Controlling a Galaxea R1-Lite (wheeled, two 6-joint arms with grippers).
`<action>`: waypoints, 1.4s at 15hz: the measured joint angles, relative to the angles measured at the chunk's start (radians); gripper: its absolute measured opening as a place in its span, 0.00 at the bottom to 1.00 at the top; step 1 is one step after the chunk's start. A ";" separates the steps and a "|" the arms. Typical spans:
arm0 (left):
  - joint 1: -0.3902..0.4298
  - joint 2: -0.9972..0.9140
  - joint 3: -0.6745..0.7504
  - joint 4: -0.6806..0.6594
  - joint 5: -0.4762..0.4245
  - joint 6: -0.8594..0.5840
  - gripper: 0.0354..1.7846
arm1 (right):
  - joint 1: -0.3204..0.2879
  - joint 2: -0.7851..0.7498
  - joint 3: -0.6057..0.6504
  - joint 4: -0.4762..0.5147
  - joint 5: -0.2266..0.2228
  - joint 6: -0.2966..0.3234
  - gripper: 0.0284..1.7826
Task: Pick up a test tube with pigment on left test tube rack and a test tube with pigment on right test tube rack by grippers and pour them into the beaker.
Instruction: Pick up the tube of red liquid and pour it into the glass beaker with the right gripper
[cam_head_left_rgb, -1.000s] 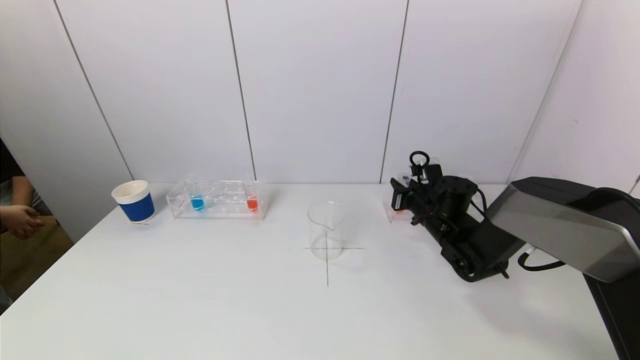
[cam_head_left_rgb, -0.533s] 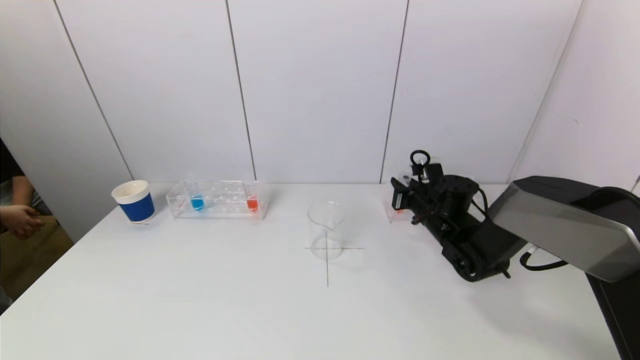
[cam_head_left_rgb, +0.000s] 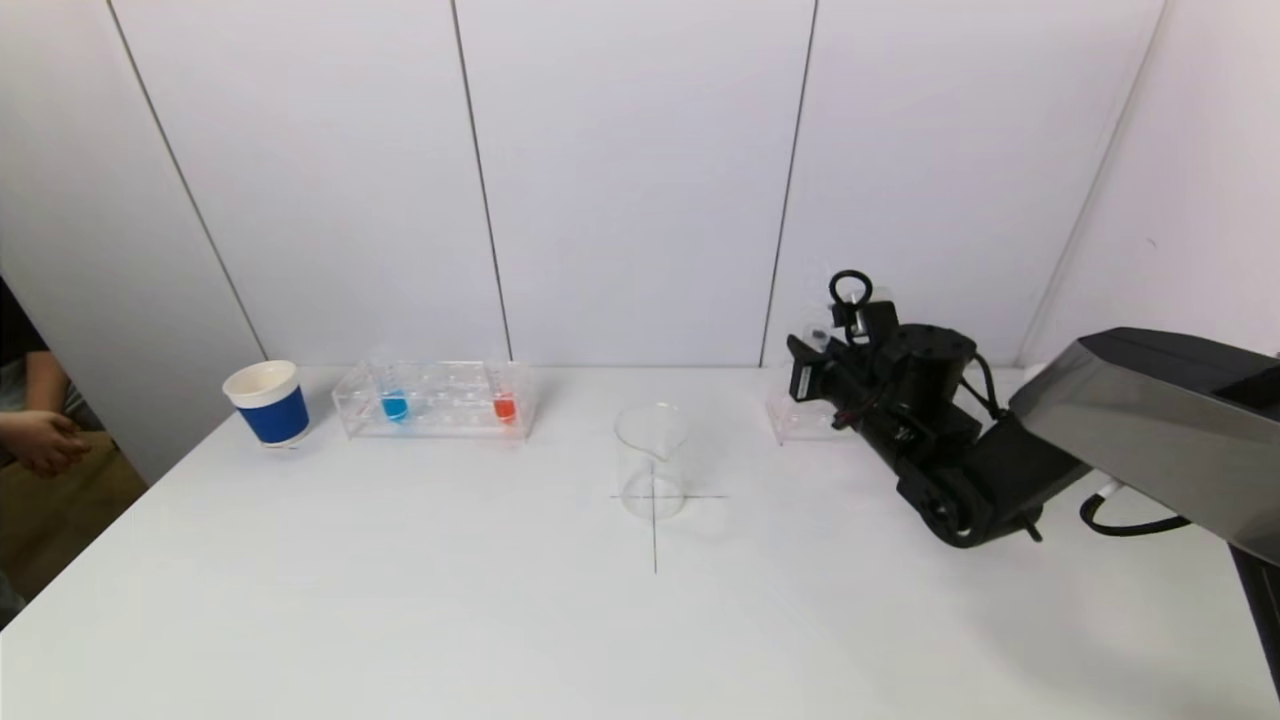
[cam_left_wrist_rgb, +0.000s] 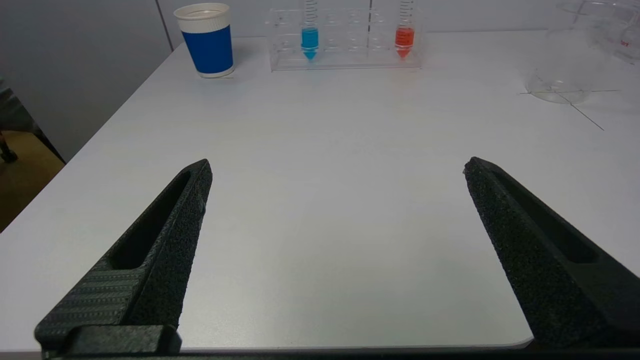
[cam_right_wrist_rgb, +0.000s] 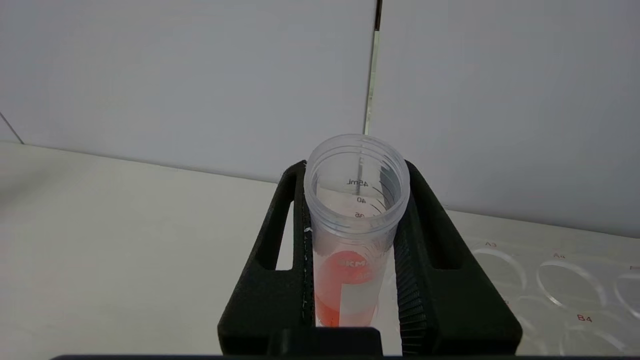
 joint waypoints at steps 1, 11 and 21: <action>0.000 0.000 0.000 0.000 0.000 0.000 0.99 | 0.000 -0.012 -0.006 0.011 0.000 -0.003 0.27; 0.000 0.000 0.000 0.000 0.000 0.000 0.99 | -0.006 -0.181 -0.074 0.195 0.014 -0.047 0.27; 0.001 0.000 0.000 0.000 0.000 0.000 0.99 | 0.042 -0.372 -0.111 0.371 0.107 -0.329 0.27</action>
